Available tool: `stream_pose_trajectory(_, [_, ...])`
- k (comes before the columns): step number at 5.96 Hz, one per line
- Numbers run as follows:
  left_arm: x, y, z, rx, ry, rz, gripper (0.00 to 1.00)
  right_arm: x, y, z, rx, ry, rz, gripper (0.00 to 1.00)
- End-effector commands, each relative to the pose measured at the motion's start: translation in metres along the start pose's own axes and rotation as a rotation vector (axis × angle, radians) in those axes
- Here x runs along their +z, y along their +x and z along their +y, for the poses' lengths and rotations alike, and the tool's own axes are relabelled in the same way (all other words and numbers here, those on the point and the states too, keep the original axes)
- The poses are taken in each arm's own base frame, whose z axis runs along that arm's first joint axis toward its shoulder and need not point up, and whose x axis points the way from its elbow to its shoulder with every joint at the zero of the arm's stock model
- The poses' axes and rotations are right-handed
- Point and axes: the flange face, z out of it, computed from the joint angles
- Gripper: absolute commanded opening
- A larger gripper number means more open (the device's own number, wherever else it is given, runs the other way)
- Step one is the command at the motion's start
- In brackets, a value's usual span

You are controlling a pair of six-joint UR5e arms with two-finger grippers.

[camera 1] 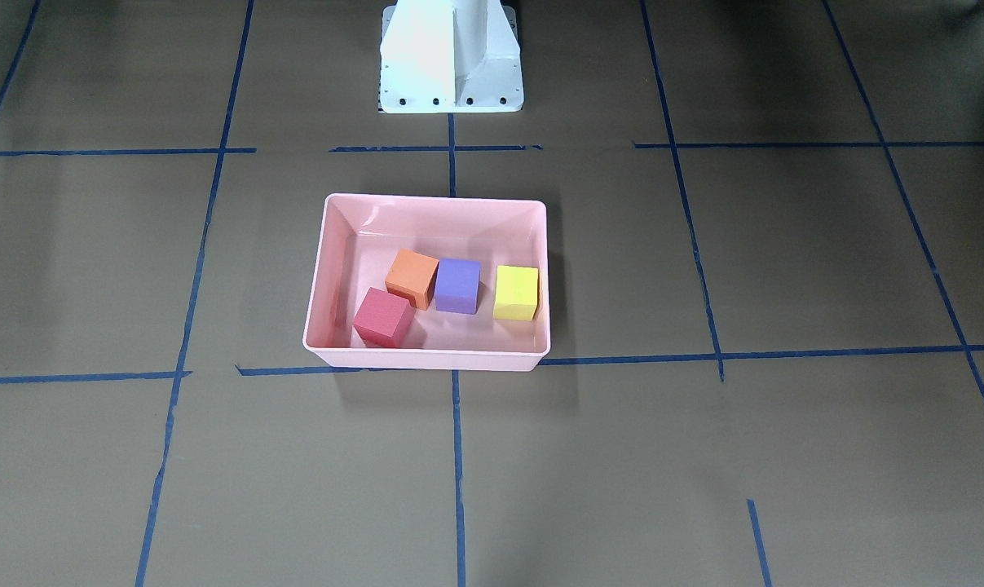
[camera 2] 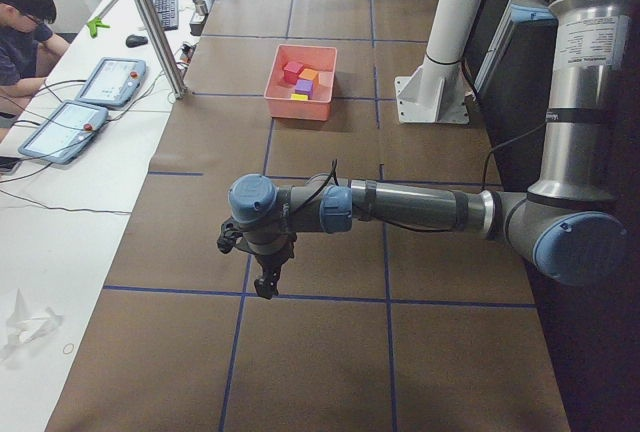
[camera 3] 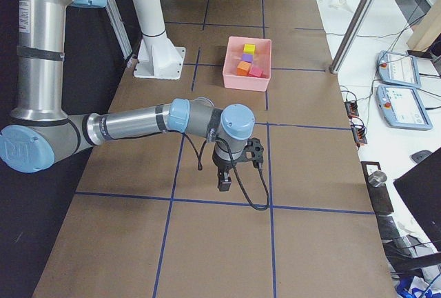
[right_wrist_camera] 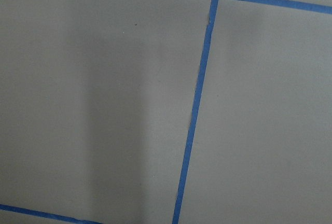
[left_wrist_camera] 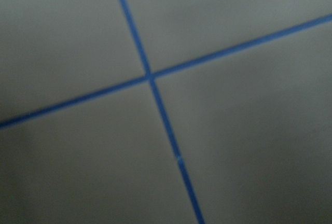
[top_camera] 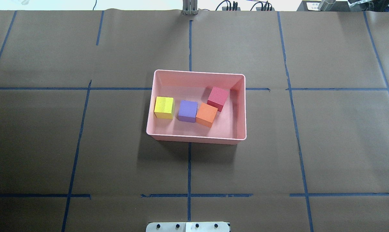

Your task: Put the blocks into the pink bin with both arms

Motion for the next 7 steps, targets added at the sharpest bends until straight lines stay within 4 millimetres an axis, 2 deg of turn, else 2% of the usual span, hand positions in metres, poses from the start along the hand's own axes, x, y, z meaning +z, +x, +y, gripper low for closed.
stream_pose_trajectory(1, [0.0138, -0.0111, 0.0278, -0.027, -0.011, -0.001, 1.0, 0.0014, 0.0047, 0.0016, 0.015, 0.059, 0.053, 1.0])
stream_pose_trajectory(2, [0.0158, -0.0125, 0.0336, -0.034, -0.015, -0.003, 1.0, 0.0044, 0.0076, 0.0048, 0.025, 0.061, 0.069, 1.0])
stream_pose_trajectory(7, [0.011, -0.008, 0.0338, -0.013, -0.004, -0.021, 1.0, 0.0086, 0.0102, 0.0081, 0.032, 0.054, 0.061, 1.0])
